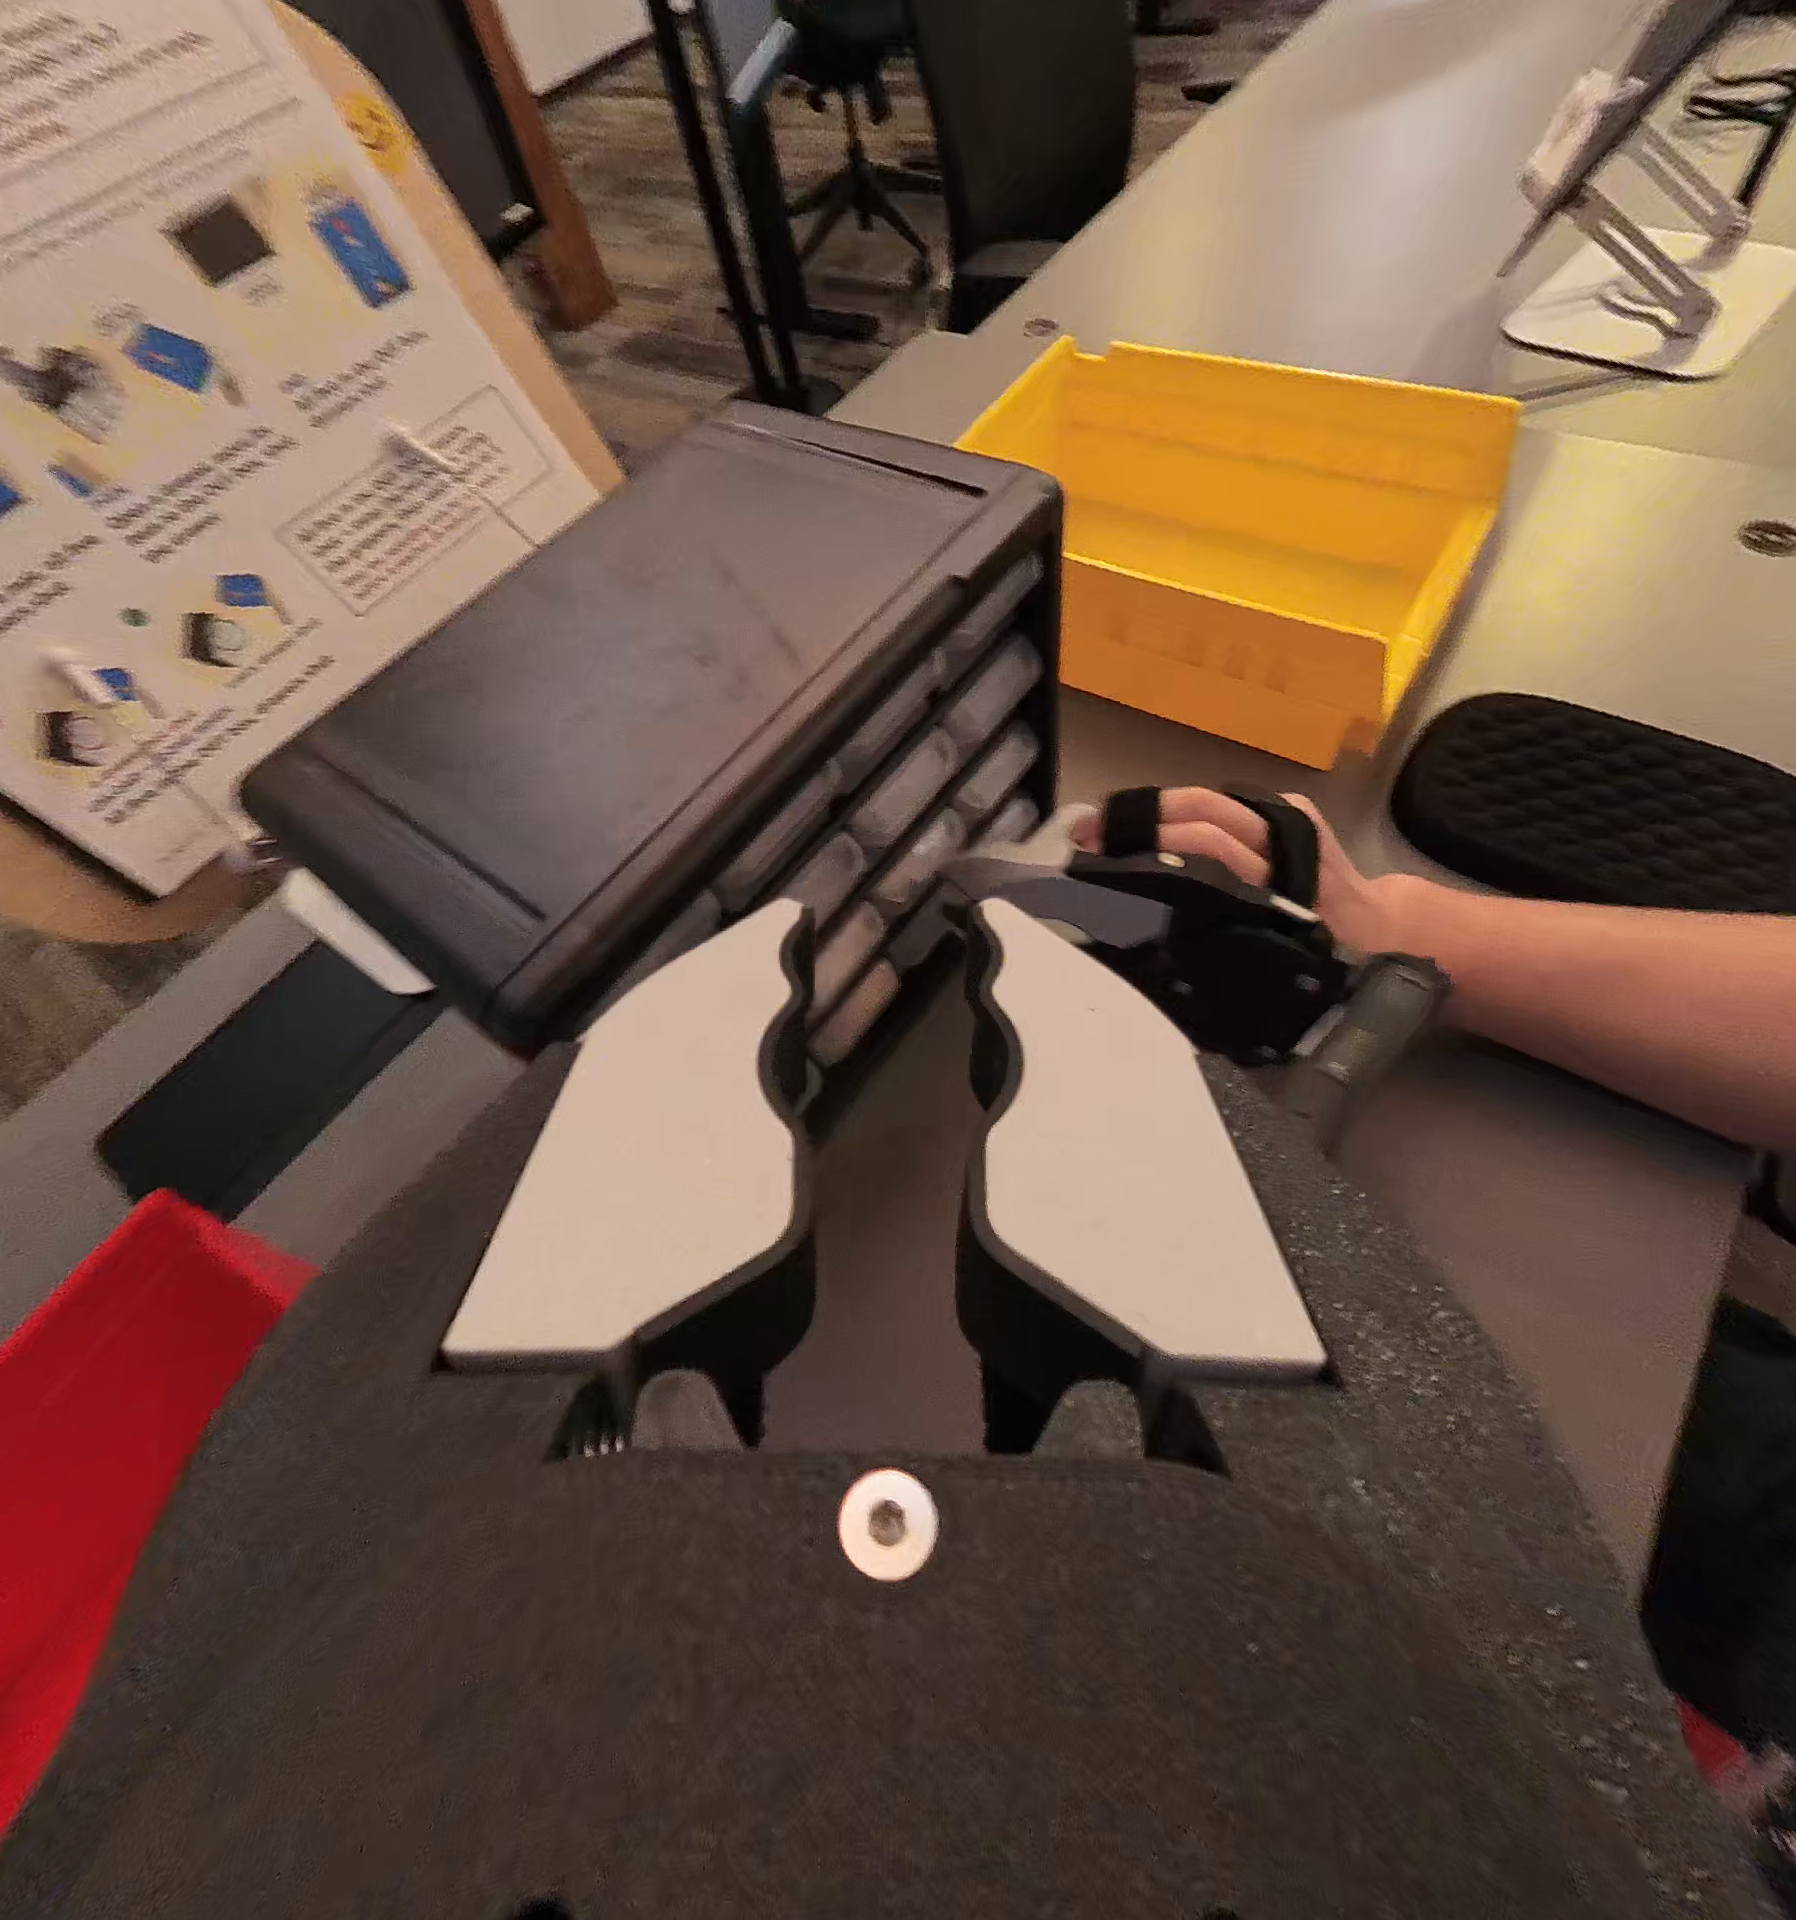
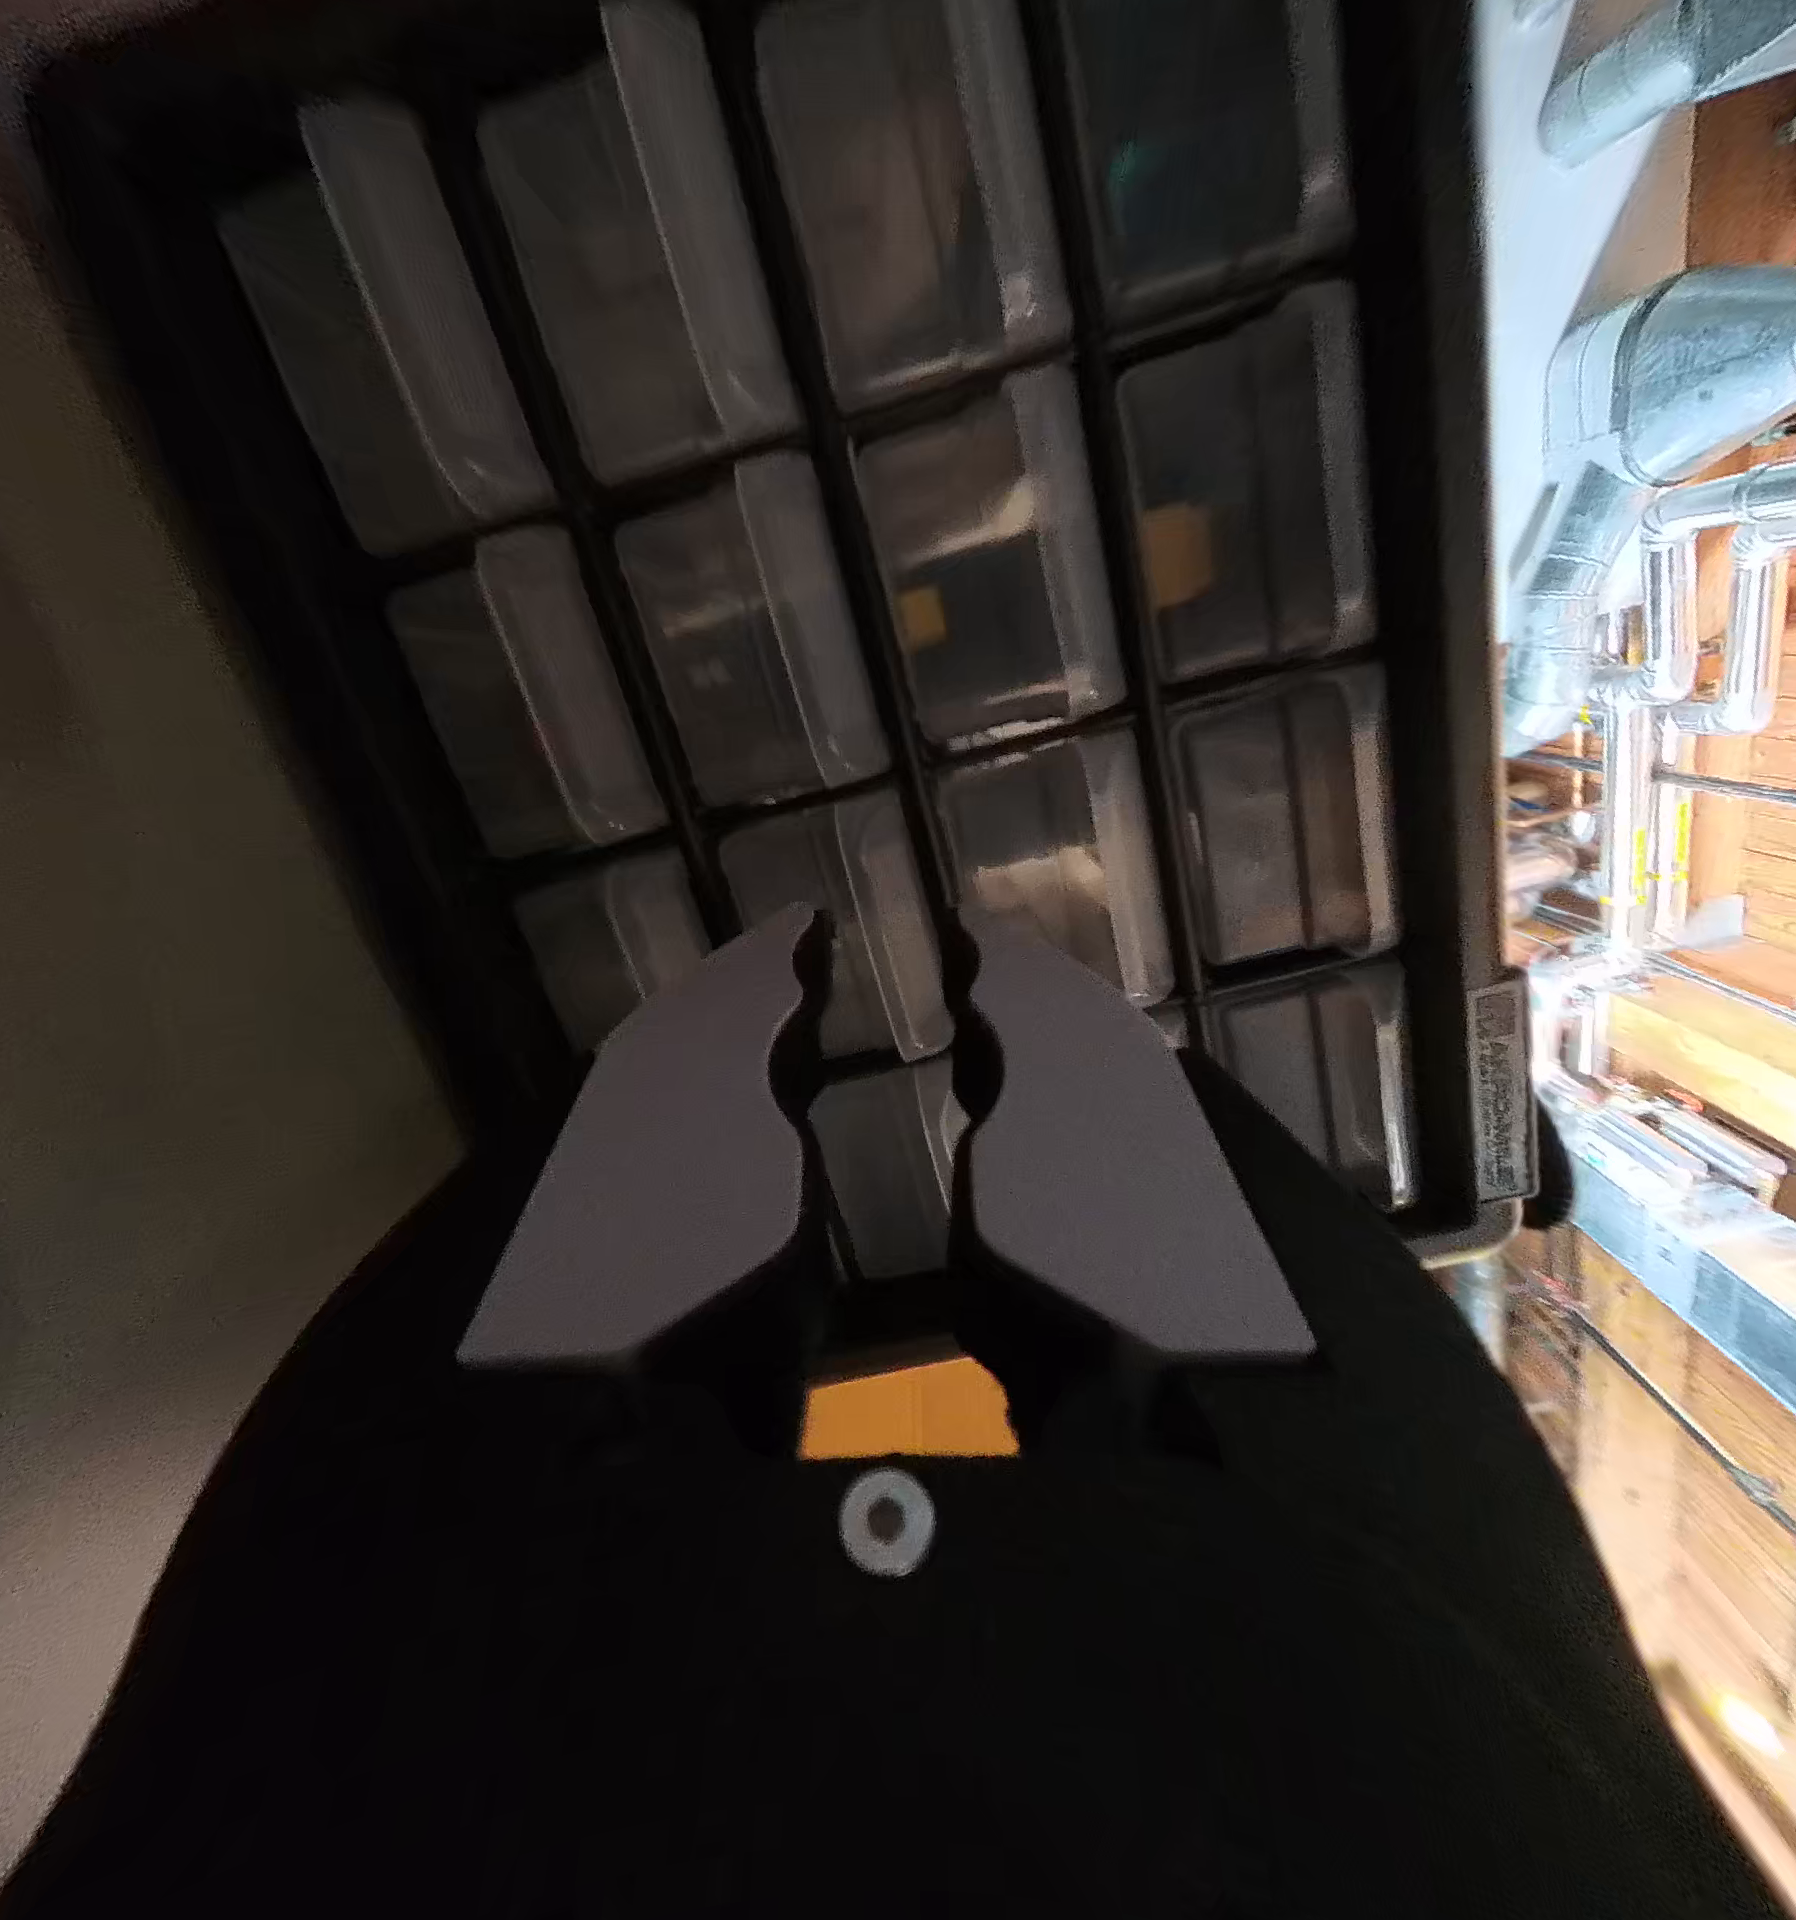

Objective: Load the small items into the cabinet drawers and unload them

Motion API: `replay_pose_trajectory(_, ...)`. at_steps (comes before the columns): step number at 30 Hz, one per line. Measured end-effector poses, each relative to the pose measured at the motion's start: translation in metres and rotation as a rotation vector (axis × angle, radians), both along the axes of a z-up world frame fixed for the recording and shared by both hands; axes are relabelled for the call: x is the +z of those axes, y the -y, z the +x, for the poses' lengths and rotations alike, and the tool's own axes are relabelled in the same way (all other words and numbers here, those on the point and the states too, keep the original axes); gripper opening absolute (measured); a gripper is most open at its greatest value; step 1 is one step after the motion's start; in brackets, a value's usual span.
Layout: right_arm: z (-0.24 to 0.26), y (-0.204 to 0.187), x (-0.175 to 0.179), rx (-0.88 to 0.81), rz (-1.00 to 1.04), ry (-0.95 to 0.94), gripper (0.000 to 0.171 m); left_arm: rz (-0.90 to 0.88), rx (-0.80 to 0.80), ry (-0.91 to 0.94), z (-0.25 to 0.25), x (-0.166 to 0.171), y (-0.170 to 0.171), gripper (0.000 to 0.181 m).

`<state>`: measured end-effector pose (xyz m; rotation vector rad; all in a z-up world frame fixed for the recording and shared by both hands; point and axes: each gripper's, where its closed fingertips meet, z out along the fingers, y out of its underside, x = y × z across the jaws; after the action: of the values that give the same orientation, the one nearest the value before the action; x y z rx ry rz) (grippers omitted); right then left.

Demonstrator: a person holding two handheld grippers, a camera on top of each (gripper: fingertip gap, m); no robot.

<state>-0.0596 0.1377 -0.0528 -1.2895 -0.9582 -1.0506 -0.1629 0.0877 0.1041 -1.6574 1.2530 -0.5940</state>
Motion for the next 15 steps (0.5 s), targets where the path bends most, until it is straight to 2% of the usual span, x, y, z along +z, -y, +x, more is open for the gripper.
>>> replay_pose_trajectory(3,-0.017,0.016,0.000,0.122,-0.032,-0.124,0.022,0.081,0.115,0.081,-0.013,0.006,-0.015,0.030)
replay_pose_trajectory(5,-0.021,0.025,0.010,0.153,-0.016,-0.205,0.023,0.097,0.150,0.141,-0.015,-0.002,-0.019,0.032)
replay_pose_trajectory(8,-0.015,0.033,0.029,0.141,0.036,-0.300,0.023,0.048,0.153,0.229,-0.005,-0.026,-0.021,0.037)
replay_pose_trajectory(11,-0.011,0.038,0.040,0.138,0.068,-0.391,0.024,0.086,0.264,0.290,-0.003,-0.052,-0.042,0.041)
replay_pose_trajectory(15,-0.007,0.044,0.047,0.135,0.111,-0.371,0.025,0.138,0.359,0.387,-0.009,-0.088,-0.054,0.041)
